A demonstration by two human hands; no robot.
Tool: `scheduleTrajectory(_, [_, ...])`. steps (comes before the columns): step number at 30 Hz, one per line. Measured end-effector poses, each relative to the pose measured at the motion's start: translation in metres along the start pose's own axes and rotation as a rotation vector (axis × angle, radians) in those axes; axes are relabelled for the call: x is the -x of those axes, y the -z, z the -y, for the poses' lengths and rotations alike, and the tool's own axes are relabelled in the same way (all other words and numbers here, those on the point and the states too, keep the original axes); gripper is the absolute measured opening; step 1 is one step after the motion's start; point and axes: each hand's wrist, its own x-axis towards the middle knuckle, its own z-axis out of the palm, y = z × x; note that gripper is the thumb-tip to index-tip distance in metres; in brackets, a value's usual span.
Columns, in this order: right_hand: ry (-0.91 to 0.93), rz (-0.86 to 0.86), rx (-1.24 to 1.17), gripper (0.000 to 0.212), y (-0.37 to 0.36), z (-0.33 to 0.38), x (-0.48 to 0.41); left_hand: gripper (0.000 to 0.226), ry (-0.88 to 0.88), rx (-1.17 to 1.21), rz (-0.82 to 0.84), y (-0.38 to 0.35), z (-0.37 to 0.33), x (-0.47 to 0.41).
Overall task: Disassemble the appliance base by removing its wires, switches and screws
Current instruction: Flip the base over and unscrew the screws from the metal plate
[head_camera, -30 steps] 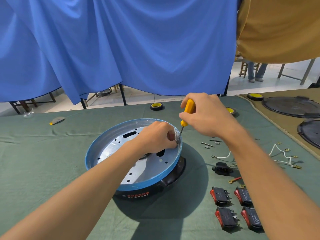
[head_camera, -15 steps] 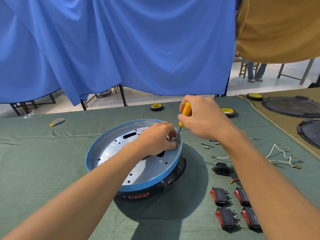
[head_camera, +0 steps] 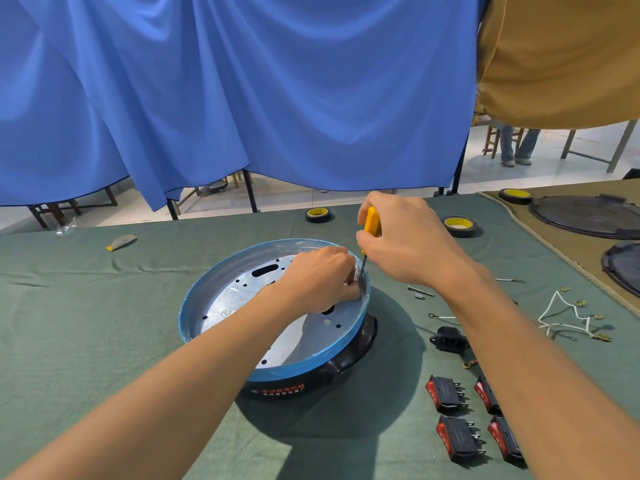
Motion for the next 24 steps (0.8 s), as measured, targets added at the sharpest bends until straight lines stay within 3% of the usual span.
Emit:
scheduleTrajectory(4, [-0.005,-0.004,0.002,0.014,0.0,0.0,0.0,0.026,0.021,0.149,-0.027,0.0,-0.001,0.004])
scheduleTrajectory(9, [-0.022,-0.016,0.004,0.013,0.002,-0.003,0.0,0.019,0.039,0.104,-0.07,0.001,-0.004,0.008])
scheduleTrajectory(14, [-0.039,-0.027,0.001,0.012,0.002,-0.008,-0.002,0.018,0.043,0.239,0.085,0.013,0.003,0.006])
scheduleTrajectory(19, [-0.034,-0.027,-0.005,0.013,0.001,-0.009,-0.002,0.018,0.005,0.103,0.022,0.01,0.002,0.006])
scheduleTrajectory(24, [-0.027,-0.023,0.003,0.014,0.0,-0.009,-0.003,0.033,0.016,0.037,-0.026,-0.001,0.004,0.009])
